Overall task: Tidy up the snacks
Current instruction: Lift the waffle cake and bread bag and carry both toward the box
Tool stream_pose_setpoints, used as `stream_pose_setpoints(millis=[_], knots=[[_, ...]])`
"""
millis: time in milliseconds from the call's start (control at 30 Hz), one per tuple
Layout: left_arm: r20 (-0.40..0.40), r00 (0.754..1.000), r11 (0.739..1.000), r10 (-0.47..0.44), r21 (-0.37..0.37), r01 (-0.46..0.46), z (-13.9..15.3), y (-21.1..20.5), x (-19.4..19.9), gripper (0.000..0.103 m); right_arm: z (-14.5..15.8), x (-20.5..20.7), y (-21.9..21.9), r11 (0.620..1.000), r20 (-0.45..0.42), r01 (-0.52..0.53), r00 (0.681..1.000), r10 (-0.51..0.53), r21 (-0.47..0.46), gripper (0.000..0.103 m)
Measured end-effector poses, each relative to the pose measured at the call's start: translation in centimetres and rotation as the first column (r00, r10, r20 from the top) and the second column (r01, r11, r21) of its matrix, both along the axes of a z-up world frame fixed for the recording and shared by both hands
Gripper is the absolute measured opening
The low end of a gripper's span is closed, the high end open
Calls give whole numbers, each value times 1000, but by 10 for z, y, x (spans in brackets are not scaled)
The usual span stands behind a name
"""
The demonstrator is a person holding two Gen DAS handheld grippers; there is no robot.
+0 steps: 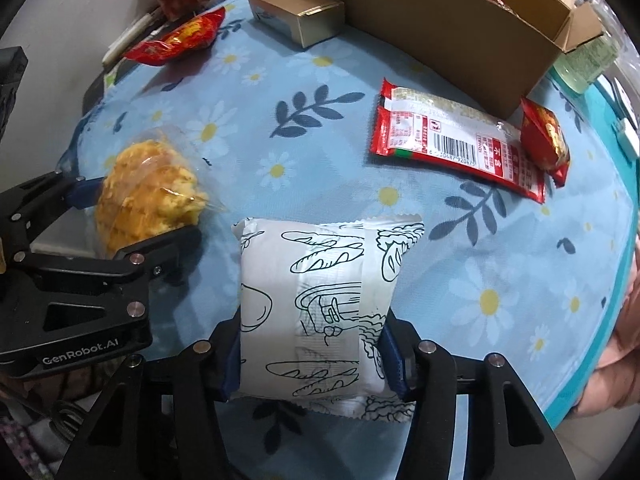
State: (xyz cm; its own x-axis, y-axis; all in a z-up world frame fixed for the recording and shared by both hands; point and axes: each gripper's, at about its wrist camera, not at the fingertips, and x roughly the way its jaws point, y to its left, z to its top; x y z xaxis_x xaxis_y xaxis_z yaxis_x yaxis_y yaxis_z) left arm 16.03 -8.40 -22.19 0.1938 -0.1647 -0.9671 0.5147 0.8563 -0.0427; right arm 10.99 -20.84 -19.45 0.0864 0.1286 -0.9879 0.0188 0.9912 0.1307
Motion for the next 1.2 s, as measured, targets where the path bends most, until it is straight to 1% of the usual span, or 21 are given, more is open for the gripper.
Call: stream_pose_setpoints(millis=[133, 267, 367, 400, 500, 833, 1200], knots=[[8, 1000, 1000, 10, -6, -10, 14, 7, -4, 76, 11, -2, 6, 1000, 19, -19, 1000, 19, 7, 55], [17, 999, 1000, 27, -14, -27, 30, 13, -3, 75, 15, 2, 11, 999, 36, -37, 999, 36, 17, 55], [36, 998, 999, 43, -29, -42, 45, 18, 0, 75, 23, 0, 9, 998, 54, -48, 997, 47, 27, 55], [43, 998, 999, 47, -30, -45, 43, 16, -4, 75, 27, 0, 9, 998, 61, -50, 997, 49, 29, 55], [59, 997, 998, 49, -44, -46, 55, 17, -9, 75, 36, 3, 11, 998, 75, -54, 996, 52, 30, 55], [138, 988, 996, 66, -68, -57, 100, 15, -6, 75, 79, 11, 5, 997, 125, -69, 990, 63, 44, 55], [210, 972, 989, 106, -122, -82, 151, 11, 12, 75, 129, 38, -2, 994, 236, -101, 968, 90, 35, 55]])
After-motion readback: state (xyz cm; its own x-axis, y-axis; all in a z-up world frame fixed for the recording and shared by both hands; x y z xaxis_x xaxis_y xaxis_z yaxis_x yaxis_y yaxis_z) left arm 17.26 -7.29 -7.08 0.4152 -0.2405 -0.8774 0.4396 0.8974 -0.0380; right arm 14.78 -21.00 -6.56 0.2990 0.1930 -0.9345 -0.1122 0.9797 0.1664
